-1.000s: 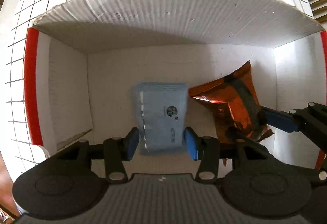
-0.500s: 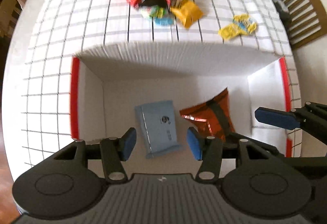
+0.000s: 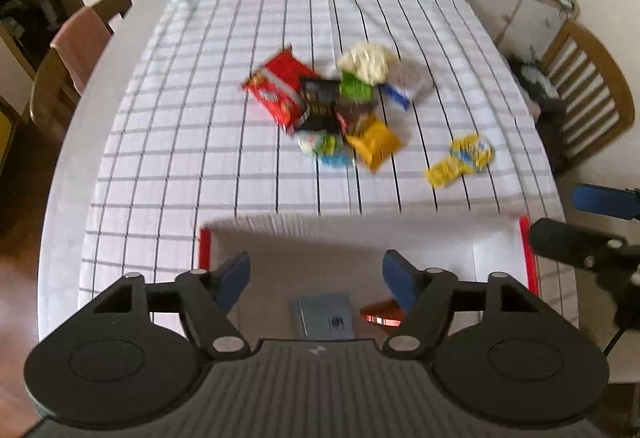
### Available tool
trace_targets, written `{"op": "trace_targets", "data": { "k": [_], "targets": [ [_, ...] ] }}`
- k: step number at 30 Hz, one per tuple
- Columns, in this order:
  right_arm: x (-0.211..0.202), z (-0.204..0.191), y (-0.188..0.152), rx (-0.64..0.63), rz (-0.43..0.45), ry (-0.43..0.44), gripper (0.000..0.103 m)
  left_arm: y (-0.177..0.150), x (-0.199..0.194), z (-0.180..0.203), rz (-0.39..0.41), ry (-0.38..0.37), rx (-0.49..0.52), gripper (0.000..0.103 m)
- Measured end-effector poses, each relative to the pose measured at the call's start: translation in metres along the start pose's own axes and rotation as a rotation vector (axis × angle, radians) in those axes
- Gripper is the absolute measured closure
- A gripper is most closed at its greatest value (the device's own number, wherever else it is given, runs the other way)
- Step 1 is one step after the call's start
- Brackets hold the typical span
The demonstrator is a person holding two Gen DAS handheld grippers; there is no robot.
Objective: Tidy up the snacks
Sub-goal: 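Reach the left tool to the red chip bag while the right tool reaches the yellow Minion wrapper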
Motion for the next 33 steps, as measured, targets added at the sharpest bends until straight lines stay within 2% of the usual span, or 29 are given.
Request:
{"op": "trace_targets", "data": {
  "k": [4,8,10,16,26,33],
  "targets": [
    [-0.006,0.015,0.017,0.027,0.038,-0.021,0.019,0.015,-0.009,-0.006,0.054,0.006,-0.020,0.024],
    [-0.006,0.029,0.029,0.045,0.068,-0.064,0.008,0.029,-0.015,-0.012,0.114,0.008,-0.029,0.019],
    [-0.004,0.037,0.034,0.063,0.074,-0.093,0.007,0.037,-0.015,-0.014,0.140,0.016,-0.027,0.018],
    [0.021,0.058,0.046,0.156,0.020,-0.152,0.006,0.062,-0.006,-0.023,0.177,0.032,-0.036,0.018],
    [0.080,0.091,0.062,0.308,-0.084,-0.244,0.008,0.119,0.044,-0.048,0.101,0.077,-0.064,0.018],
    [0.115,0.112,0.068,0.426,-0.141,-0.260,0.012,0.151,0.099,-0.058,-0.004,0.041,-0.186,0.018]
  ]
}}
Point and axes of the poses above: each gripper's, at about its wrist camera, not at the fingertips, and x roughly the way its jaws point, z to its right, y to its top, the point moved 3 cm from there along x, roughly the way its jaws point, and after that the axes turned 2 degrees about x, right-handed, at the moved point
